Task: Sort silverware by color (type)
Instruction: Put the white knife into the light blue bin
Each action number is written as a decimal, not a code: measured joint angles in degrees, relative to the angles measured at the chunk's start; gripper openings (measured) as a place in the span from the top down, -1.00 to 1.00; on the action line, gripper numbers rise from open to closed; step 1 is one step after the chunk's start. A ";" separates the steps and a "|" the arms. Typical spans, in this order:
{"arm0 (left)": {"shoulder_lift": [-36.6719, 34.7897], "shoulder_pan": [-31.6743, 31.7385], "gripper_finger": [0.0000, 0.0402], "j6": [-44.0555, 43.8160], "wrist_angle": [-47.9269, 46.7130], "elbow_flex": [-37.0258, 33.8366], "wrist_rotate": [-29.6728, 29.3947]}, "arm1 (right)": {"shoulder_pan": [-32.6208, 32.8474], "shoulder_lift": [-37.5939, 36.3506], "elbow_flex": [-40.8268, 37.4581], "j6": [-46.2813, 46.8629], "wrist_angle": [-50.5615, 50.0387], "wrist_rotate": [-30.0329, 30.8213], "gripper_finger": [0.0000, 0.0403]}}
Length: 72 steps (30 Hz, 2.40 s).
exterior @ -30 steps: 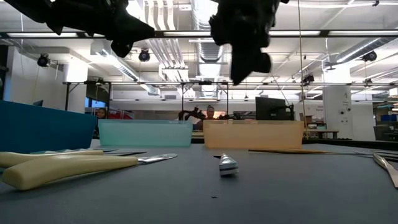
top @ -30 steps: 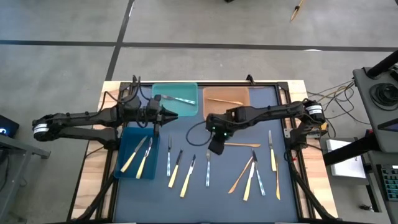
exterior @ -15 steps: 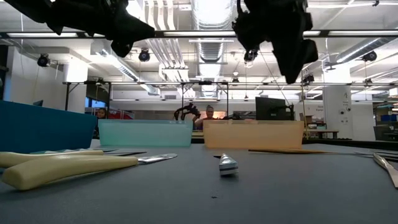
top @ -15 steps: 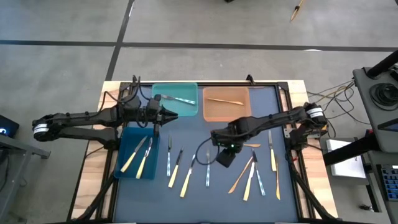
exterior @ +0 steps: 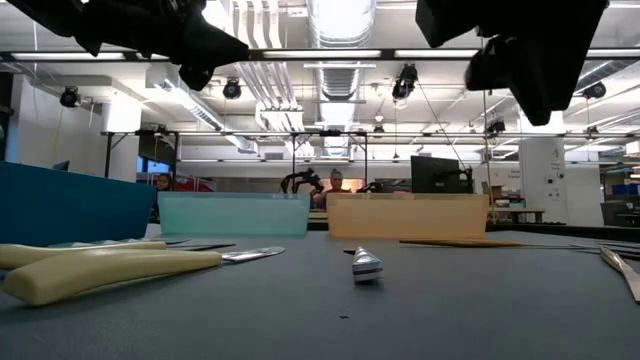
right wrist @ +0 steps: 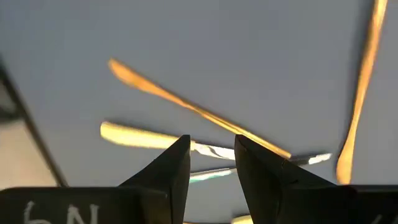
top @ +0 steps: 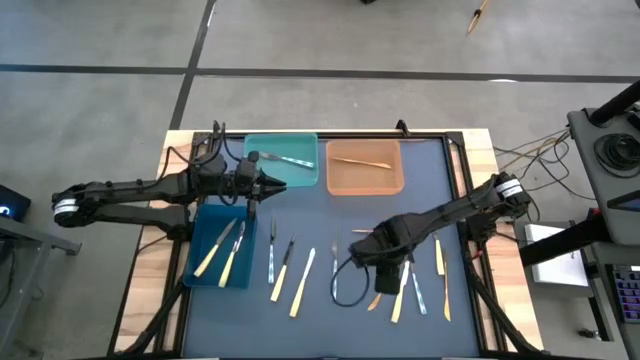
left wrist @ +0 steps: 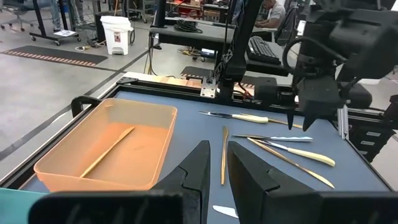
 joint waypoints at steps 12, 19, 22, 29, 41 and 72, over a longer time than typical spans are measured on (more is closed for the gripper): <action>-0.01 0.01 0.82 0.43 0.00 0.00 0.00 | 1.58 0.08 -1.05 22.88 0.12 2.57 0.39; 0.15 0.00 0.82 0.41 -0.10 0.00 0.00 | 0.58 0.02 -3.15 25.71 8.28 7.62 0.28; 0.15 0.00 0.82 0.41 -0.07 0.00 0.00 | -0.80 0.02 -3.46 32.32 8.43 8.40 0.25; 0.15 0.00 0.82 0.37 -0.08 0.00 0.00 | -0.95 -0.09 -4.50 32.80 3.46 6.62 0.26; 0.20 0.00 0.82 0.30 -0.15 0.00 0.00 | 3.84 -4.10 -19.48 41.85 7.17 -2.07 0.30; 0.20 0.00 0.82 0.89 -0.07 0.00 -0.02 | 11.40 -9.85 -38.24 61.91 26.57 -0.86 0.46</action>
